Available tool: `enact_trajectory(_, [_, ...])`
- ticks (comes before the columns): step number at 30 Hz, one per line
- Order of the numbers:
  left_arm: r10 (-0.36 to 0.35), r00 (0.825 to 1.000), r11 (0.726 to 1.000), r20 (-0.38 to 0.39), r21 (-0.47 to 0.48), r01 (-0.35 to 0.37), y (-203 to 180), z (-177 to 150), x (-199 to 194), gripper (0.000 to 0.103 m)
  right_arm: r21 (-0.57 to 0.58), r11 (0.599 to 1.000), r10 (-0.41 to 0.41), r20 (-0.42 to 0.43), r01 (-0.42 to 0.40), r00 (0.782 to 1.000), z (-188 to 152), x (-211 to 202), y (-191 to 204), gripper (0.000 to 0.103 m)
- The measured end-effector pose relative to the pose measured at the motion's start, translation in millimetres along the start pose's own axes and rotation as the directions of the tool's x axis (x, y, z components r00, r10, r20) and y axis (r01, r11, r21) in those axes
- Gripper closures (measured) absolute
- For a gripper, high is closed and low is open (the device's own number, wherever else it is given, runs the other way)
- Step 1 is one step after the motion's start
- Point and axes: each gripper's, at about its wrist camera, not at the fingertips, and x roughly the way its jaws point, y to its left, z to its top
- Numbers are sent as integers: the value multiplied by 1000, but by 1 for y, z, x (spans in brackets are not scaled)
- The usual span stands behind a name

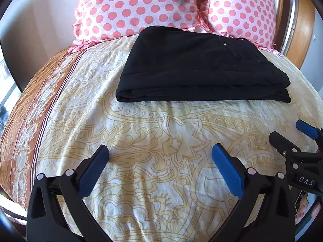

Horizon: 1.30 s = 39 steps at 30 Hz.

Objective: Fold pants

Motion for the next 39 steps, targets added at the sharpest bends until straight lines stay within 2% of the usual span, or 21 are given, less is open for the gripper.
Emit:
enact_trajectory(26, [-17, 1000, 1000, 18, 16, 16, 0, -1, -2, 2, 0, 1000, 0, 7, 0, 1000, -1, -1, -1, 1])
enact_trajectory(39, [-20, 1000, 1000, -7, 21, 20, 1, 1, 1, 2, 0, 1000, 0, 14, 0, 1000, 1, -2, -1, 1])
